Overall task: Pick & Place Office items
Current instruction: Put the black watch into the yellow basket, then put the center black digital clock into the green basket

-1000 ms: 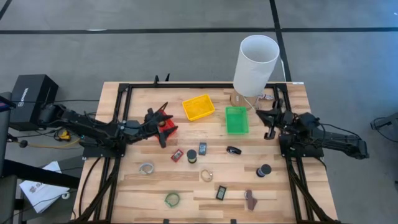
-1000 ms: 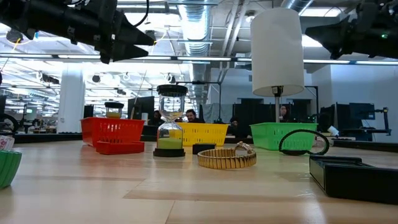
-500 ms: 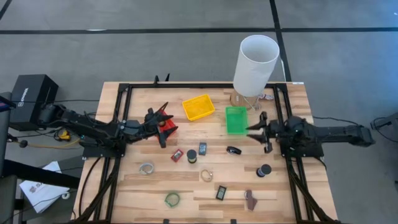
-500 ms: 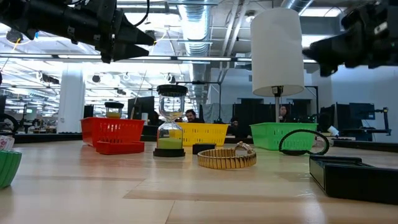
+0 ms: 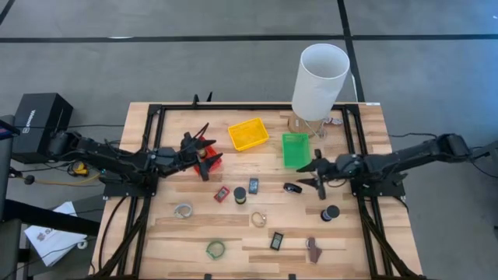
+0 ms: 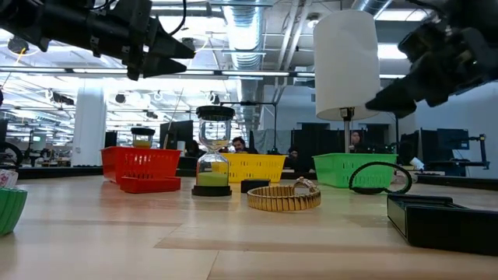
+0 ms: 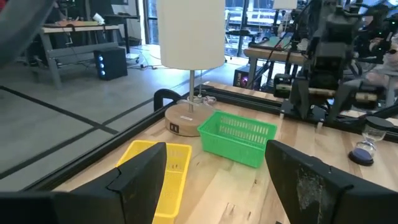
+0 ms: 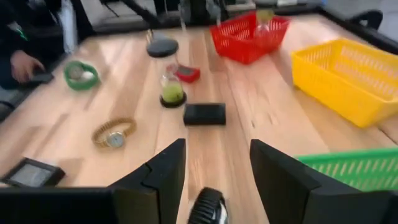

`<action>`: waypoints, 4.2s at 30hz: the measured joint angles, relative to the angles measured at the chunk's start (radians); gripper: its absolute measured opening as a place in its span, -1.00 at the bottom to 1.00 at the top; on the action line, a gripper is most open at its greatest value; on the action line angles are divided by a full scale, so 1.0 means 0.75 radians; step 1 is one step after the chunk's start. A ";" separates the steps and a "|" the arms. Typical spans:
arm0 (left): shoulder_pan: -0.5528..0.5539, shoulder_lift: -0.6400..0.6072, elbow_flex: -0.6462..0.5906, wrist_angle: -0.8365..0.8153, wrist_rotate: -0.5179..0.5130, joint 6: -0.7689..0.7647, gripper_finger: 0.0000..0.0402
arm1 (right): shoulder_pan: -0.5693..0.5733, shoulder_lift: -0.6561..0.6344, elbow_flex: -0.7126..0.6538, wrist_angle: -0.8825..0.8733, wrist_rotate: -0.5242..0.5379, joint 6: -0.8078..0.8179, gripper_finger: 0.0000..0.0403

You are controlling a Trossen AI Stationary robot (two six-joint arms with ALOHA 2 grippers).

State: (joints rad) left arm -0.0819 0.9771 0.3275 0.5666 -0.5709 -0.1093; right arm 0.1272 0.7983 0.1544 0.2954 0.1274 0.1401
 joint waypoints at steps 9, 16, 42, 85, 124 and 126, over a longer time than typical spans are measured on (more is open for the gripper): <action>0.003 0.000 0.000 0.004 0.000 -0.038 0.34 | 0.043 0.439 0.338 -0.281 0.000 0.123 -0.15; 0.003 0.000 0.000 0.004 0.000 -0.050 0.34 | 0.087 0.688 0.695 -0.920 -0.003 0.313 -0.15; 0.003 -0.001 0.001 0.001 0.000 -0.050 0.34 | 0.096 1.189 1.102 -1.450 -0.019 0.361 -0.15; 0.002 -0.001 0.001 -0.001 0.000 -0.050 0.34 | -0.454 1.213 1.573 -1.186 -0.103 -0.436 -0.69; 0.003 -0.001 0.001 -0.008 0.000 -0.050 0.34 | -0.644 1.622 1.668 -0.748 -0.089 -0.491 -0.15; 0.003 -0.001 0.001 -0.008 0.000 -0.050 0.34 | -0.631 1.622 1.668 -0.748 -0.089 -0.497 -0.09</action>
State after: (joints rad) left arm -0.0799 0.9768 0.3279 0.5607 -0.5709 -0.1471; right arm -0.3464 2.0148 1.4055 -0.2653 0.0608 -0.2323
